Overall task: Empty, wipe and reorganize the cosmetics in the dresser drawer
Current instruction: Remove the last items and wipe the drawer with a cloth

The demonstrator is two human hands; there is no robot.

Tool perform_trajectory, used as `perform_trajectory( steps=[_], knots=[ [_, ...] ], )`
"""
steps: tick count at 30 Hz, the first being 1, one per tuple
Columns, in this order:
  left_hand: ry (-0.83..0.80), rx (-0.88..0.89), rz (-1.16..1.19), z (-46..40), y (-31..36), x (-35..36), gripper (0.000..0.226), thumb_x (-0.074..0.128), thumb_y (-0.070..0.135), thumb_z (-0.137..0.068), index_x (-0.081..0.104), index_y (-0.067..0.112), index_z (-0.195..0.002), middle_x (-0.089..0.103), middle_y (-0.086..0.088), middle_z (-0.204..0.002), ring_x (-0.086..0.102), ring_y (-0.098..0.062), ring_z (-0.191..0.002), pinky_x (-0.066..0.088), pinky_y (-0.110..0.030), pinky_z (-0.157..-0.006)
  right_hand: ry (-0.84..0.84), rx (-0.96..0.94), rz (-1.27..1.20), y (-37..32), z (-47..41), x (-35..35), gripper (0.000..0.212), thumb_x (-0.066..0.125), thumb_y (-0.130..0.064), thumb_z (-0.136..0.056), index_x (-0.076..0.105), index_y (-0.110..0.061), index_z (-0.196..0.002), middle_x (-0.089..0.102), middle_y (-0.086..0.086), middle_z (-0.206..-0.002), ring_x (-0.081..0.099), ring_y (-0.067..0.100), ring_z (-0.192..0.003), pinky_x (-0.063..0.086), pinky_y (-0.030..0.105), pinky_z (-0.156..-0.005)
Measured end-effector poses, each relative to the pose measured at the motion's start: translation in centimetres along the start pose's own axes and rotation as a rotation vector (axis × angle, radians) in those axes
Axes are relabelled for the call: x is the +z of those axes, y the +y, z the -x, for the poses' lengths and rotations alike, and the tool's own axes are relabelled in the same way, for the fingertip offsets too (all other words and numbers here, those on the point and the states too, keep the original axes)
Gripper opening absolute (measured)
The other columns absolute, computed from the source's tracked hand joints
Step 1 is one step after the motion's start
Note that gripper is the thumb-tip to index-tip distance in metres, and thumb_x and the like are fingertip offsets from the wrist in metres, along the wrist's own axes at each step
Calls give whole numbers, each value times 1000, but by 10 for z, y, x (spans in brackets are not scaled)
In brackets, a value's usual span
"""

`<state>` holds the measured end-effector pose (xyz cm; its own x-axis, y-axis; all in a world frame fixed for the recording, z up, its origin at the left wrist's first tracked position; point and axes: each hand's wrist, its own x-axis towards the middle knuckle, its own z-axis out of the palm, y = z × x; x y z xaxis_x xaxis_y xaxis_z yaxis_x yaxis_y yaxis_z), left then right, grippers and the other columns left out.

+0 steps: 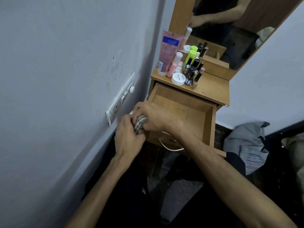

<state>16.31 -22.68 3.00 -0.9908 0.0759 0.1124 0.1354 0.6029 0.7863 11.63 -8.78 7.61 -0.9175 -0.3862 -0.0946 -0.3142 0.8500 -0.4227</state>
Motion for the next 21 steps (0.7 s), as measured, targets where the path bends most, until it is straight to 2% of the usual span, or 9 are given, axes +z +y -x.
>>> perform_trajectory(
  steps=[4,6,9,12,15,18,21],
  knots=[
    [-7,-41,167,19,9,31,35,69,9,-71,48,21,-96,55,5,-87,54,-13,-74,43,-31,-56,-53,-3,148,4,27,-8,19,77,-16,-66,77,-28,-81,59,-8,-98,57,14,-92,51,32,-75],
    [-52,-12,176,27,18,47,36,72,15,-72,49,21,-99,56,6,-89,55,-12,-75,45,-30,-57,-91,59,140,15,47,-18,17,77,-14,-66,74,-27,-78,62,-6,-102,58,13,-91,51,30,-72],
    [-133,72,171,42,33,70,38,70,24,-74,50,18,-105,57,6,-90,57,-15,-79,50,-35,-62,-140,158,82,35,79,-27,26,72,-11,-66,66,-36,-70,62,-11,-103,59,13,-86,50,31,-67],
    [-221,120,176,54,52,88,36,73,28,-73,47,20,-96,55,6,-88,55,-14,-76,45,-31,-60,-163,220,58,54,109,-32,28,65,-15,-62,59,-42,-62,60,-16,-97,58,11,-82,49,31,-66],
    [-324,180,140,63,75,102,36,72,29,-73,47,19,-97,55,5,-89,52,-13,-76,36,-25,-62,-130,293,-2,68,145,-39,28,56,-18,-56,54,-46,-55,62,-16,-92,58,8,-80,52,33,-68],
    [-432,222,89,67,94,115,37,70,32,-73,49,18,-100,57,4,-91,55,-16,-79,38,-27,-65,-90,350,-49,81,175,-41,31,51,-18,-53,54,-48,-51,65,-13,-90,58,3,-72,48,27,-63],
    [-490,276,41,73,111,131,37,67,35,-73,52,15,-101,60,2,-92,60,-22,-82,38,-30,-66,-40,412,-71,96,203,-41,36,50,-16,-52,55,-52,-50,65,-15,-90,58,4,-74,52,34,-69]
  ],
)
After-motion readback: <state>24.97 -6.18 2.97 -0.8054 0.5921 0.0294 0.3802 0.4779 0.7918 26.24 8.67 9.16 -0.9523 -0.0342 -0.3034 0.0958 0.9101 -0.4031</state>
